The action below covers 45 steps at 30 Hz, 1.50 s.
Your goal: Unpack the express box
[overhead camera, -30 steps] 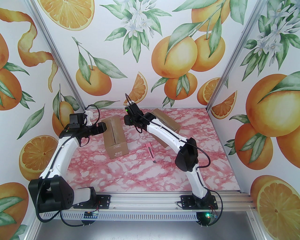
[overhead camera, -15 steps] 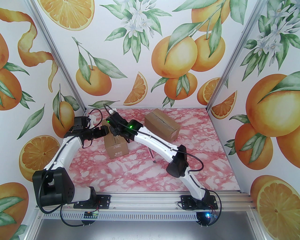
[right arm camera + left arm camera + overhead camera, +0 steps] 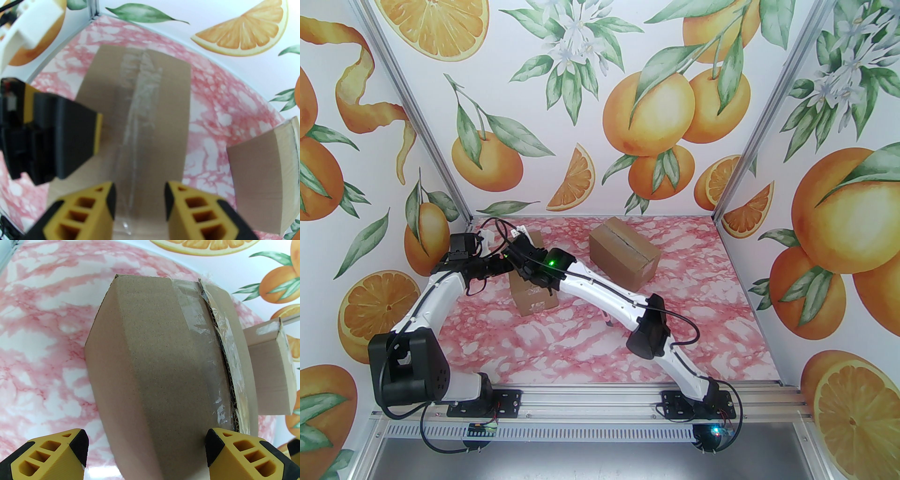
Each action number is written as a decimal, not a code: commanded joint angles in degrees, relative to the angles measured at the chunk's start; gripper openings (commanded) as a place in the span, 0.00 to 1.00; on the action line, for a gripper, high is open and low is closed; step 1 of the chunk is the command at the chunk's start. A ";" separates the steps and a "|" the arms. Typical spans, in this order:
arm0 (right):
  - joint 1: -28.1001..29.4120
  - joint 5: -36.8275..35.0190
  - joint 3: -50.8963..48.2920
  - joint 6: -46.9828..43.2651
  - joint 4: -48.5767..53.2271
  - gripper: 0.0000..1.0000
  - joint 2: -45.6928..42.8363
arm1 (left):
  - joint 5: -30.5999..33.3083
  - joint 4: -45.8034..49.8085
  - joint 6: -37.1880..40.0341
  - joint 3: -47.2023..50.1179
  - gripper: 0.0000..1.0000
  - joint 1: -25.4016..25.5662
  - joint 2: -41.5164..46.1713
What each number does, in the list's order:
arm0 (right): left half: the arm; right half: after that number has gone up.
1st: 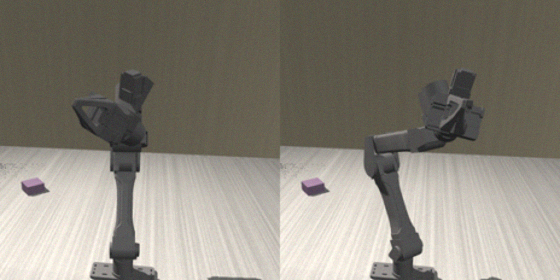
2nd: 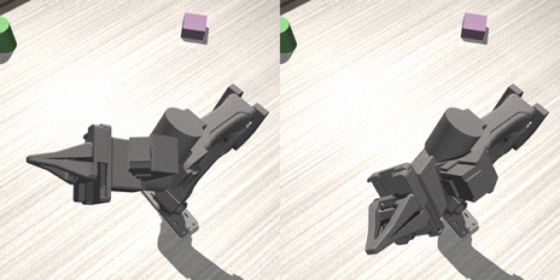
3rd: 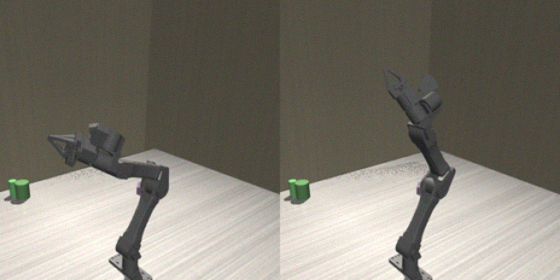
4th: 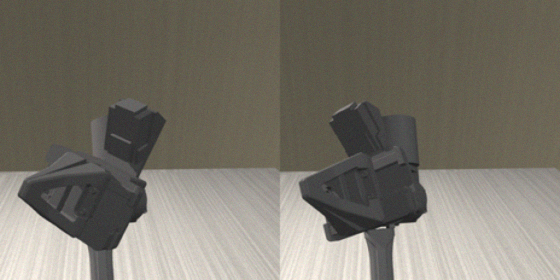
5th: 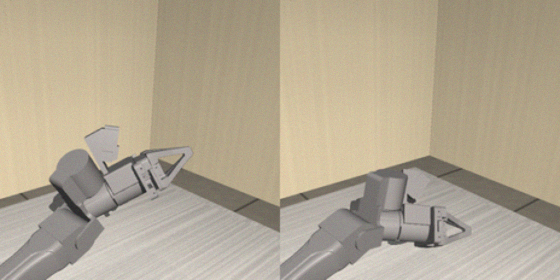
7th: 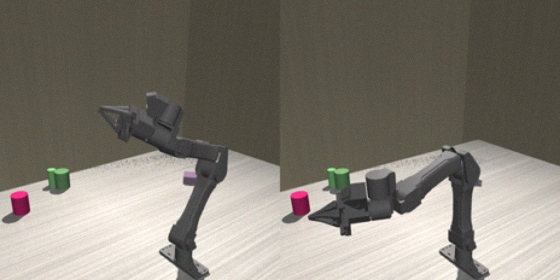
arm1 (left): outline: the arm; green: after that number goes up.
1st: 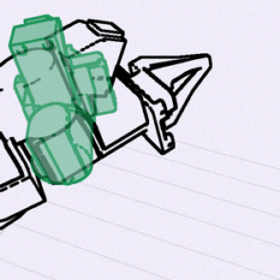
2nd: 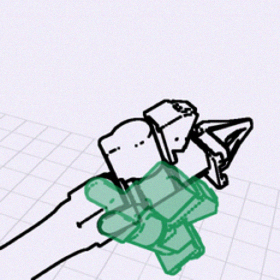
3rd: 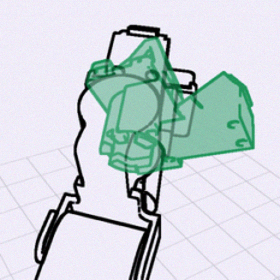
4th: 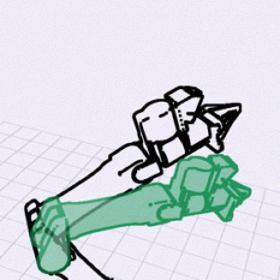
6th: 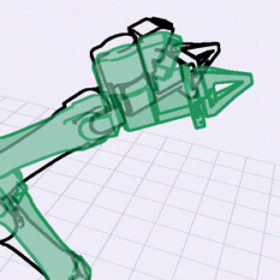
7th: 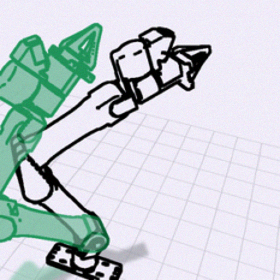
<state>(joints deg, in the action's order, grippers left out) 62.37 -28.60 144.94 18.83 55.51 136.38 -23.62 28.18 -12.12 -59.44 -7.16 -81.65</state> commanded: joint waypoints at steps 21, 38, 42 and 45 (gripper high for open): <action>2.36 -8.77 4.03 -1.63 5.04 0.65 6.45 | 2.17 3.71 2.67 2.35 0.85 -0.18 -1.67; 2.23 -22.81 3.91 -8.02 3.94 0.65 6.38 | 3.43 4.61 3.94 2.75 0.84 -0.09 -2.20; 2.06 -25.64 3.72 -10.42 2.38 0.60 5.47 | 3.76 4.46 4.12 3.26 0.84 -0.27 -2.46; 1.79 -26.03 3.25 -11.31 0.45 0.56 4.37 | 3.79 4.31 4.30 3.45 0.84 -0.15 -2.72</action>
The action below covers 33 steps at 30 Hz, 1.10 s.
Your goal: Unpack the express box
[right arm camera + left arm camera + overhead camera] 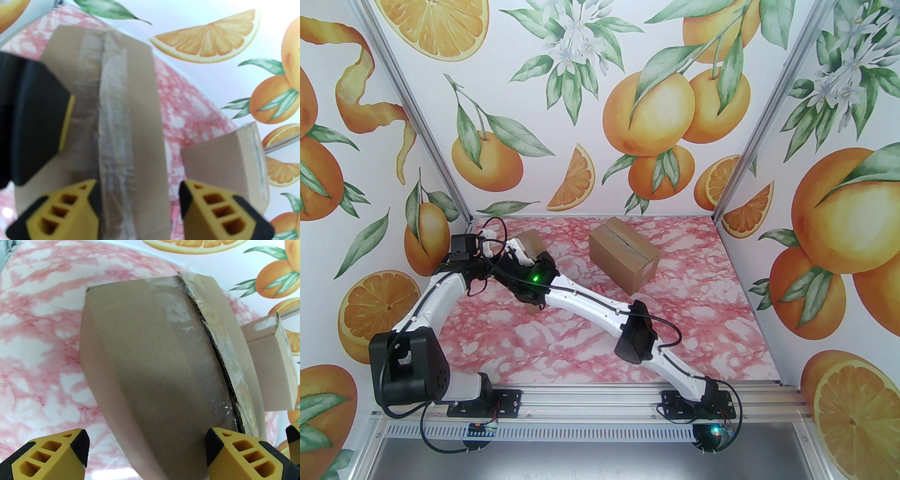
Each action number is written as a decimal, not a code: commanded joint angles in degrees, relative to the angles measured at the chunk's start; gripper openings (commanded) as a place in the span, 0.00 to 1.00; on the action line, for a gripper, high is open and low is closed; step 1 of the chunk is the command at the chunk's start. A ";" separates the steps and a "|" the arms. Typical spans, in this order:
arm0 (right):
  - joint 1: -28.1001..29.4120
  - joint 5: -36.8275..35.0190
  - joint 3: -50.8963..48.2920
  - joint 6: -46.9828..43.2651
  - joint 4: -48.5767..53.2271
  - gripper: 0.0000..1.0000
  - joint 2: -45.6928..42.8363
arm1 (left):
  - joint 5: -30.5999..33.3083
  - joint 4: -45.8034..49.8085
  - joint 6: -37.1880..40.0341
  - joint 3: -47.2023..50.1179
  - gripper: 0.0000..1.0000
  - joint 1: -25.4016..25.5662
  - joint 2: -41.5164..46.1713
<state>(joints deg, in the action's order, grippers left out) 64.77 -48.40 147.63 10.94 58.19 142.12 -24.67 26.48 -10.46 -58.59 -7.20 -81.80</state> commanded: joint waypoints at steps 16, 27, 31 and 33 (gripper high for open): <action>-5.70 -1.73 -3.22 -0.03 -8.18 0.46 -6.41 | 4.82 6.35 3.85 2.43 0.84 -0.16 -4.42; -10.16 7.96 -5.69 5.28 -6.39 0.47 -8.89 | 4.66 6.93 4.48 0.41 0.84 -0.21 -3.91; -12.62 14.09 -8.27 8.18 -6.38 0.46 -10.40 | 4.61 7.44 4.75 -0.36 0.84 -0.25 -3.73; -14.23 20.05 -10.05 10.39 -6.91 0.45 -11.26 | 4.61 7.58 4.83 -0.77 0.84 -0.16 -3.66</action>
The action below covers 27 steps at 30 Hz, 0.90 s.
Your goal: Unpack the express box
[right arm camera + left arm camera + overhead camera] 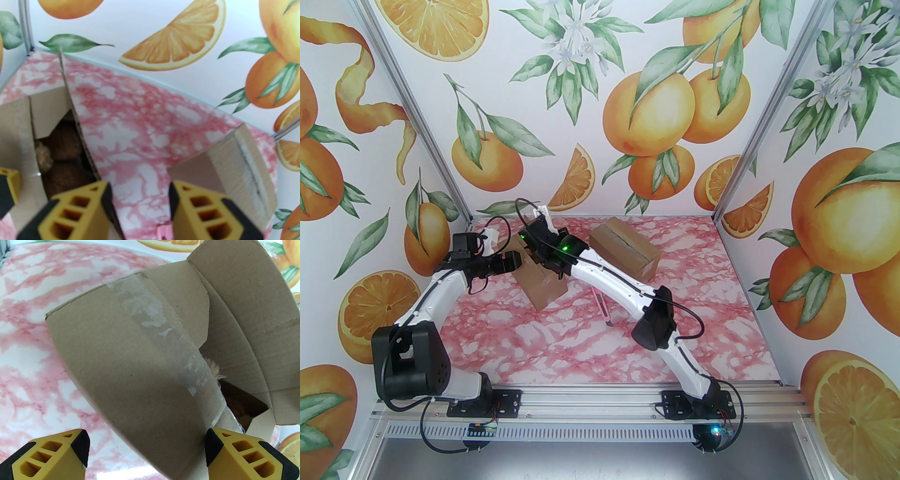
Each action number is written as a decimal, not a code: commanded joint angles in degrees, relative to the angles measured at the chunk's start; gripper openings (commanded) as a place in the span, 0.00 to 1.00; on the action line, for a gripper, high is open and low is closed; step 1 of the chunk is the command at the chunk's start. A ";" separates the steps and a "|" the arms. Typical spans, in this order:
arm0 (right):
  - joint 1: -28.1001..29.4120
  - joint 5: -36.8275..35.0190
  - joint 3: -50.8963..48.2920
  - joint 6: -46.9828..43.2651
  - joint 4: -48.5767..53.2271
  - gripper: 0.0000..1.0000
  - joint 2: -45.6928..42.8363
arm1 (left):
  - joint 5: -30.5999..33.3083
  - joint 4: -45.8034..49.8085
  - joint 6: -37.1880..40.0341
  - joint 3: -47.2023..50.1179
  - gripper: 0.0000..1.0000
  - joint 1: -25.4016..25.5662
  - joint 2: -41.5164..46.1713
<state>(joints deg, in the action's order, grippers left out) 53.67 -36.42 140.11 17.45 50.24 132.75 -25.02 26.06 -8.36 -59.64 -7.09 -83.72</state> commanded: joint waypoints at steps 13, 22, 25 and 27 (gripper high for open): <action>-7.61 23.70 -9.57 10.63 -4.12 0.38 -5.12 | 3.57 10.30 1.89 -6.29 0.83 -0.29 -1.88; -6.42 26.62 -11.28 3.16 -9.11 0.56 -6.54 | 3.94 12.91 -2.95 -10.23 0.83 -0.01 -1.62; -4.73 22.50 -11.73 -2.53 -9.10 0.58 -6.52 | 4.88 14.66 -5.80 -12.07 0.83 0.07 -1.18; -3.62 19.51 -12.40 -6.41 -9.37 0.61 -6.79 | 6.25 15.41 -7.77 -12.88 0.83 0.26 -0.30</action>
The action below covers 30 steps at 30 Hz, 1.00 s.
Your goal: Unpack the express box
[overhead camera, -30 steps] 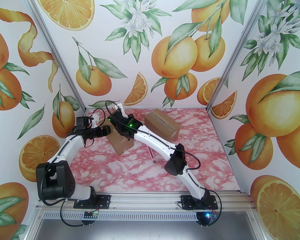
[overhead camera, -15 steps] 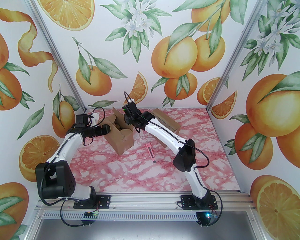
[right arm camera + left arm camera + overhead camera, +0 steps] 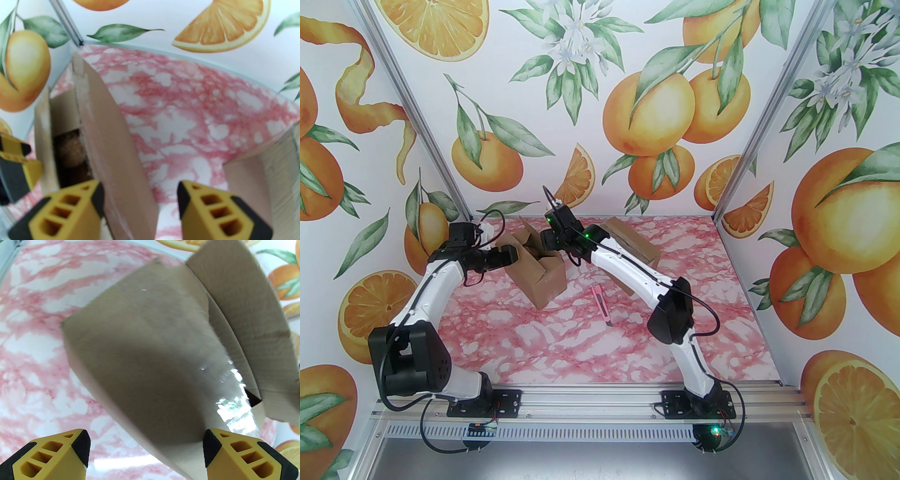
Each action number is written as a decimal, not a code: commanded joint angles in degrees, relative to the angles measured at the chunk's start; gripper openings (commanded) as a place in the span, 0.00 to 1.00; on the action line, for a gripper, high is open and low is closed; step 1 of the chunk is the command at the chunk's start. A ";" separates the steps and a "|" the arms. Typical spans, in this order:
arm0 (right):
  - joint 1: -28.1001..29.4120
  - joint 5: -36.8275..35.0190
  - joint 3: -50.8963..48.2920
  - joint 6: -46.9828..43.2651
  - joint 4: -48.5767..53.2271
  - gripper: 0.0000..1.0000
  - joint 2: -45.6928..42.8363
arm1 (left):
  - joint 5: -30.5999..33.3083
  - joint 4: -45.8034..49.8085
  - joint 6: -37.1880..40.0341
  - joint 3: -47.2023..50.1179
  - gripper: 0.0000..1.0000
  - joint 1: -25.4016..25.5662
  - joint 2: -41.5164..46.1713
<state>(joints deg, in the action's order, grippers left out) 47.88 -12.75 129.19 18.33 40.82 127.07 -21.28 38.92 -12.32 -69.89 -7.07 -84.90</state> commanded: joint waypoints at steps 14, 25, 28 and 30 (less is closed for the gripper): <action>2.58 -6.34 -9.02 -11.33 -8.81 0.65 -4.79 | 16.78 7.76 -16.78 -9.51 0.85 6.22 4.82; 2.22 0.93 -17.71 -9.50 -15.26 0.63 -7.95 | 29.61 14.72 -23.54 -19.06 0.87 14.64 -2.25; 2.22 1.07 -19.54 -8.98 -16.58 0.63 -8.62 | 32.79 16.54 -24.77 -21.59 0.88 16.39 -4.33; 2.15 0.59 -20.78 -8.70 -17.75 0.63 -9.17 | 35.11 17.20 -25.15 -22.53 0.88 17.54 -5.21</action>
<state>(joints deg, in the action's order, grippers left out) 50.22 -12.80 110.24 8.73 25.36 120.51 7.81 52.80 -35.05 -89.67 9.54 -88.99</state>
